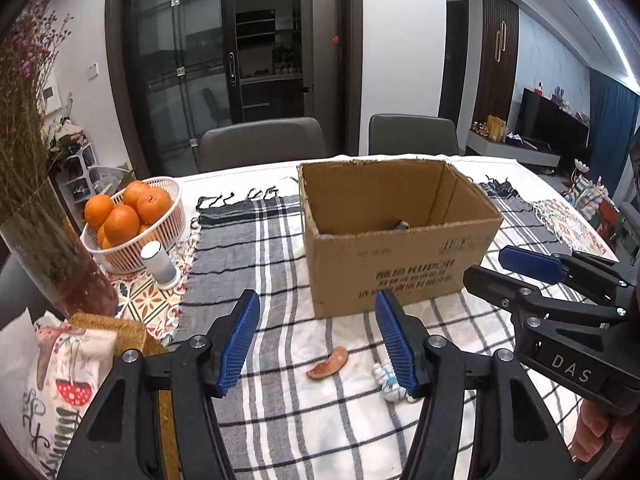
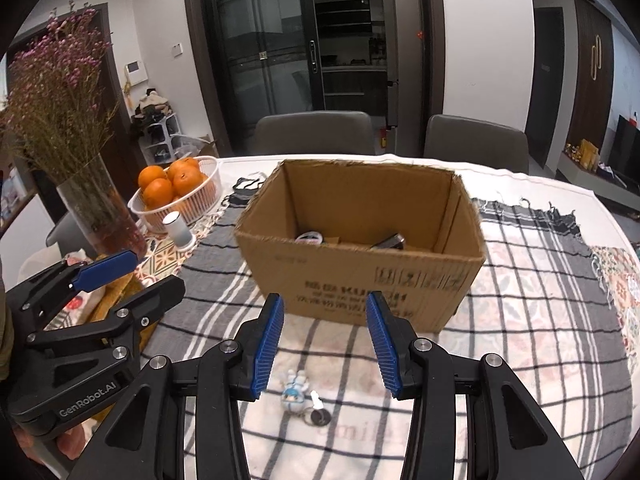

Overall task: Organize rigid objects
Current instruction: 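Withdraw both grippers from the box back toward the table, then lower the left gripper onto the brown comb while the right lowers onto the figurine keychain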

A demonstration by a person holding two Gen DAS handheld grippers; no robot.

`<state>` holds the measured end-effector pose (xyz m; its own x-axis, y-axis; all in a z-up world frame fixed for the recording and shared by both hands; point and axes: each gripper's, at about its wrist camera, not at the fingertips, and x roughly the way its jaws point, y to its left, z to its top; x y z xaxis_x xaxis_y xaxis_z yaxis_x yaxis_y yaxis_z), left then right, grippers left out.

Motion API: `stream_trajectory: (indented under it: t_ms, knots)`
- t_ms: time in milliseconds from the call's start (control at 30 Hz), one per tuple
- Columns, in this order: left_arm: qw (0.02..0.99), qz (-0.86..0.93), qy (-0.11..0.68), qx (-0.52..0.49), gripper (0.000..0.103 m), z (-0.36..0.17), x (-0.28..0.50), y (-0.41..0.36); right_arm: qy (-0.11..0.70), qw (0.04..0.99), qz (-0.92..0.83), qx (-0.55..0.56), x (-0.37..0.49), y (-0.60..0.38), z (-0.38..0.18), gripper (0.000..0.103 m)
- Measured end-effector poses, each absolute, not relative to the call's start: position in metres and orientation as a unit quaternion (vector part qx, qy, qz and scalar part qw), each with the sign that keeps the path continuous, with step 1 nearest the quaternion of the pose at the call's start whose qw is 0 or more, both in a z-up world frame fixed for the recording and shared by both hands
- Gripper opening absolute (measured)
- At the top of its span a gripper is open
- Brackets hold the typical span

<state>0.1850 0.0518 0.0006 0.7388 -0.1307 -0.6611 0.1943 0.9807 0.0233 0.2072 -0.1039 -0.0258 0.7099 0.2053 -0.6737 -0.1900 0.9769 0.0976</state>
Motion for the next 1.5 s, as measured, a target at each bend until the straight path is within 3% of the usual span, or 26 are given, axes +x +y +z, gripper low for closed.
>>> stream_trajectory:
  t_ms: [767,1500]
  knots:
    - [0.929,-0.127,0.343,0.061,0.059,-0.06,0.149,0.068,0.385,0.915,0.113,0.038,0.17,-0.084,-0.087,0.044]
    - [0.908,-0.206,0.34,0.135,0.059,-0.119,0.163,0.067,0.388,0.918,0.078,0.042,0.167,-0.068,-0.147,0.044]
